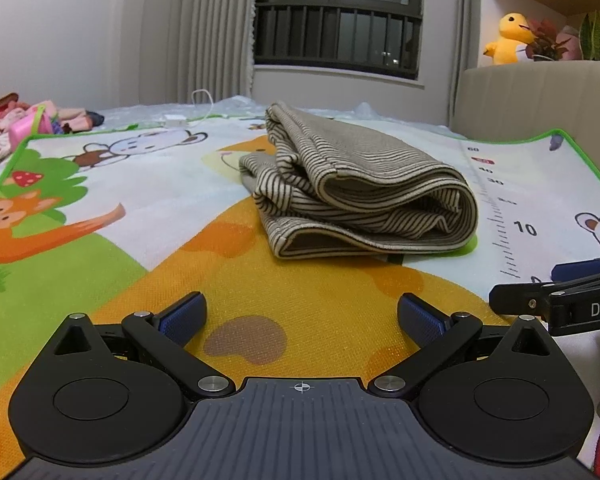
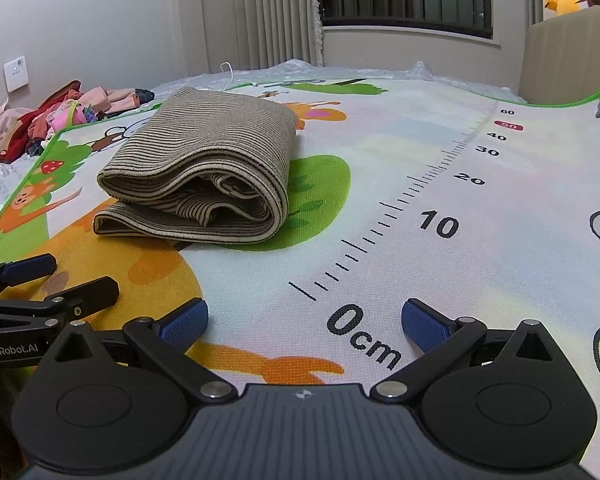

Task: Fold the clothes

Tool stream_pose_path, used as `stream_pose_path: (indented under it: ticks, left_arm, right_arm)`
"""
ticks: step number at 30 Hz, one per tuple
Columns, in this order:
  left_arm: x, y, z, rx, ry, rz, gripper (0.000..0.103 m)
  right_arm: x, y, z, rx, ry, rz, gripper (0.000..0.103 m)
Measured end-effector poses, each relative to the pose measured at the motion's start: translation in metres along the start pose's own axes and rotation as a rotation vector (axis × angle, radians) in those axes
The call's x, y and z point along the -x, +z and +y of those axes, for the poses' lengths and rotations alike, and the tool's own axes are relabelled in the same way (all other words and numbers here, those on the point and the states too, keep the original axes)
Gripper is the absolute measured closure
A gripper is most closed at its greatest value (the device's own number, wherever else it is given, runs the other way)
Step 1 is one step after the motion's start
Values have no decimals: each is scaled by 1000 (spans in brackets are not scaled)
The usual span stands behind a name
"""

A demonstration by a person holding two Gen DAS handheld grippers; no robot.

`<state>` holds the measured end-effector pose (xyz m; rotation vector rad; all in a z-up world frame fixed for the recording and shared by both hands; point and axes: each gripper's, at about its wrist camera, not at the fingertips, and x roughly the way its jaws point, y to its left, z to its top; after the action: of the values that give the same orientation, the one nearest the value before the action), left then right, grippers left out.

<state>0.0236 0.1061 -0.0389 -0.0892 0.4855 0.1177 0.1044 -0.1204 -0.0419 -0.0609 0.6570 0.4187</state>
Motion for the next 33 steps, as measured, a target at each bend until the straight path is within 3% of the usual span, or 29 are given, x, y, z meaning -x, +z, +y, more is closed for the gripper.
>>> stream_pose_path:
  ticks: [33]
  left_arm:
    - [2,1,5,18,-21,7,0]
  right_arm:
    - [1,-1,0,-12,10,-6,0]
